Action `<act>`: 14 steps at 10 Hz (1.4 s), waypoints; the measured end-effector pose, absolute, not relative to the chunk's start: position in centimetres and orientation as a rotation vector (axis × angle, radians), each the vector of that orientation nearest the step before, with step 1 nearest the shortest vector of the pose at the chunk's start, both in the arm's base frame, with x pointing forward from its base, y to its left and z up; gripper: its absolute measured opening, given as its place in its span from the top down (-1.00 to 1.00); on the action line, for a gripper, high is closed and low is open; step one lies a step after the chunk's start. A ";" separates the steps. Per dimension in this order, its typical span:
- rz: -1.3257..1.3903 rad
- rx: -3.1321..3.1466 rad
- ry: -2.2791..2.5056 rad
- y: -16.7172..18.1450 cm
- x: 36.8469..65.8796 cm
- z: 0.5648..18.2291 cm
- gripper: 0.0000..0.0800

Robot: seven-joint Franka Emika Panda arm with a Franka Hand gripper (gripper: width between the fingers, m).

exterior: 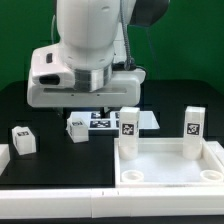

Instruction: Assemble square table

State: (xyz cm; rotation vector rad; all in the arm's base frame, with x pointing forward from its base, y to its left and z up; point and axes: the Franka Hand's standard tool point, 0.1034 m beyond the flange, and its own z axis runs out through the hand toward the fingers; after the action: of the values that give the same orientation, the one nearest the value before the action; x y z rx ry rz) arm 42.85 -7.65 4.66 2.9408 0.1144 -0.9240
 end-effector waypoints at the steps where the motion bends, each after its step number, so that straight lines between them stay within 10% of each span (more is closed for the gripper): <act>1: -0.998 2.916 0.116 -7.6 42.8 4.5 -0.62; 8: -1.144 2.927 -0.046 -7.4 43.4 4.7 -0.62; 14: -1.174 2.969 0.084 -8.4 41.1 1.5 -0.62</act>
Offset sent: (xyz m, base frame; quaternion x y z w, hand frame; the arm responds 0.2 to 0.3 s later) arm 0.0105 -0.0136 0.0096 0.0220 -0.0205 0.0577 0.9979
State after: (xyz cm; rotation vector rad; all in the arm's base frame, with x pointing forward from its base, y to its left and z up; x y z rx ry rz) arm 41.15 -8.35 1.50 2.9692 0.0837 -1.1741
